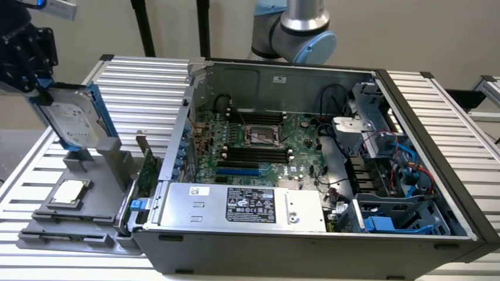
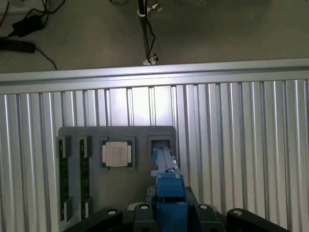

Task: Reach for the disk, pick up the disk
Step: 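Pick up the disk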

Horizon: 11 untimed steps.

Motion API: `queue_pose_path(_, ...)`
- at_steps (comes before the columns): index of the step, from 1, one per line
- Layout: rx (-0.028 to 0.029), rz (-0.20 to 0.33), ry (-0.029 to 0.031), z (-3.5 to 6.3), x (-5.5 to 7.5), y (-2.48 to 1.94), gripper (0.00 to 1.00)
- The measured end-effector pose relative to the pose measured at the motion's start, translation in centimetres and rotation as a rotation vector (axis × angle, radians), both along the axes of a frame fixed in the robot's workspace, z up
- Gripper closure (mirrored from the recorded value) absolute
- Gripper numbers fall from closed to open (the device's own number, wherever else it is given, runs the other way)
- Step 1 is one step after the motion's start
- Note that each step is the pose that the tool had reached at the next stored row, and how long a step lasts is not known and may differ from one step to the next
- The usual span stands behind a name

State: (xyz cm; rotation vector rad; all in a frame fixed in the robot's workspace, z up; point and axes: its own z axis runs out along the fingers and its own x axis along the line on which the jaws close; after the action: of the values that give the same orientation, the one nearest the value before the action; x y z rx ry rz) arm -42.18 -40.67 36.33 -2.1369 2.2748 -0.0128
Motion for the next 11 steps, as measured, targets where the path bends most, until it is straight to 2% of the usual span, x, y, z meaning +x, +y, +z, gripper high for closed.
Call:
queue_pose_path(4, 0.0008, 0.007, -0.0001, 1.81, 0.5, 0.0, 0.67)
queue_pose_path(11, 0.0075, 0.022, -0.0001, 4.99, 1.7, 0.01, 0.67)
